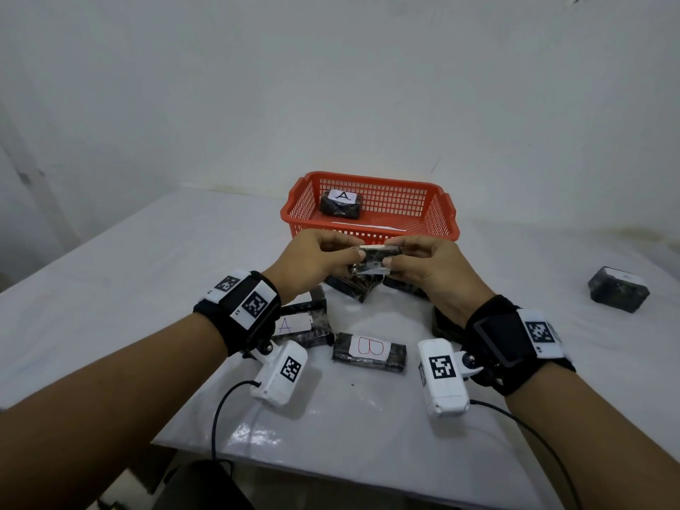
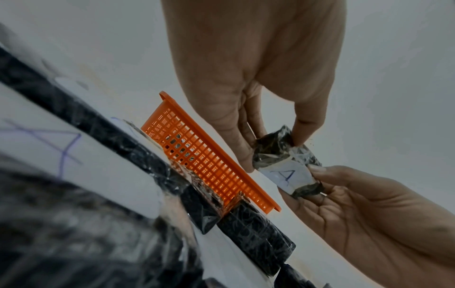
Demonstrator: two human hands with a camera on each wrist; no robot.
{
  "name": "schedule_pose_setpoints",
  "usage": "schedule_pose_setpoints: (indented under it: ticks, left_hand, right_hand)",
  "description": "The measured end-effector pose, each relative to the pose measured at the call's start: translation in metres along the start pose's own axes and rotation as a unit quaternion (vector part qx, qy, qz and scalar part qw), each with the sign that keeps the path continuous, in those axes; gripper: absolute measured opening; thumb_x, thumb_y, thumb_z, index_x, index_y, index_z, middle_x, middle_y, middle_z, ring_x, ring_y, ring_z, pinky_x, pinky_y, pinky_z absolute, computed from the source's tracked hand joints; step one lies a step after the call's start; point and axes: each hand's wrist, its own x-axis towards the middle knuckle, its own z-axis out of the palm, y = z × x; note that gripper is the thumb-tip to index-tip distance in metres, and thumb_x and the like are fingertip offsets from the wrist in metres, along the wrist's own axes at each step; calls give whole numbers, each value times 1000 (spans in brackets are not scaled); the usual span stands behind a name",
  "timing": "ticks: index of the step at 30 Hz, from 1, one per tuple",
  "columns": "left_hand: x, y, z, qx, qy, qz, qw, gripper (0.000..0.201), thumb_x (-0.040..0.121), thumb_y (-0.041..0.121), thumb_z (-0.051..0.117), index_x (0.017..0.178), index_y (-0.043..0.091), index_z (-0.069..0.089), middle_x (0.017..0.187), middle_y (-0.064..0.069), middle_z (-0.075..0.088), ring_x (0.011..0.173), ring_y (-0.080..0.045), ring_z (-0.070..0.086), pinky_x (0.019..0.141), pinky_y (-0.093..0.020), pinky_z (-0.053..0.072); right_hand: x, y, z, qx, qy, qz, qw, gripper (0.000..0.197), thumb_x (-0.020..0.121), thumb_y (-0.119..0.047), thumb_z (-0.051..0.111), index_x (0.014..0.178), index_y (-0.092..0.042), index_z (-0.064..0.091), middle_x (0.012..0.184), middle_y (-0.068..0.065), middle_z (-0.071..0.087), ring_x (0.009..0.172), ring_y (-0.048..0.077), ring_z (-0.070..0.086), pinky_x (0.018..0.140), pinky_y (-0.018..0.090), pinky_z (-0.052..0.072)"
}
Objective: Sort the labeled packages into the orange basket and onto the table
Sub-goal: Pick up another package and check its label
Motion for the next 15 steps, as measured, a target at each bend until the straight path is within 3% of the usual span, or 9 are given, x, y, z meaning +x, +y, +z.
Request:
schedule_pose_setpoints:
  ticks: [4, 7, 15]
  left_hand:
    - [0, 1, -1, 18, 9, 14, 1000, 21, 91, 12, 76, 112, 5, 77, 104, -13, 79, 85, -15, 74, 71, -18, 57]
    - [-1, 1, 0, 0, 0, -4, 1000, 24, 92, 14, 76, 115, 6, 76, 106, -13, 78, 90, -16, 75, 73, -18, 57]
    - [-3, 1, -1, 1, 3, 7, 1000, 28, 89, 6, 78, 117, 5, 75, 107, -10, 79, 94, -18, 77, 79, -19, 58]
  right_hand:
    - [0, -2, 3, 11, -5, 1, 1000, 24, 88, -3, 79, 111, 1, 73, 110, 21, 77, 104, 35, 76, 90, 37, 63]
    - [0, -2, 3, 3, 6, -11, 1000, 20, 87, -4, 80, 106, -2, 75, 107, 19, 79, 102, 34, 77, 88, 36, 64]
    - [-1, 1, 1, -22, 2, -14, 1000, 26, 87, 5, 77, 112, -2, 74, 112, 20, 77, 105, 35, 76, 95, 42, 62]
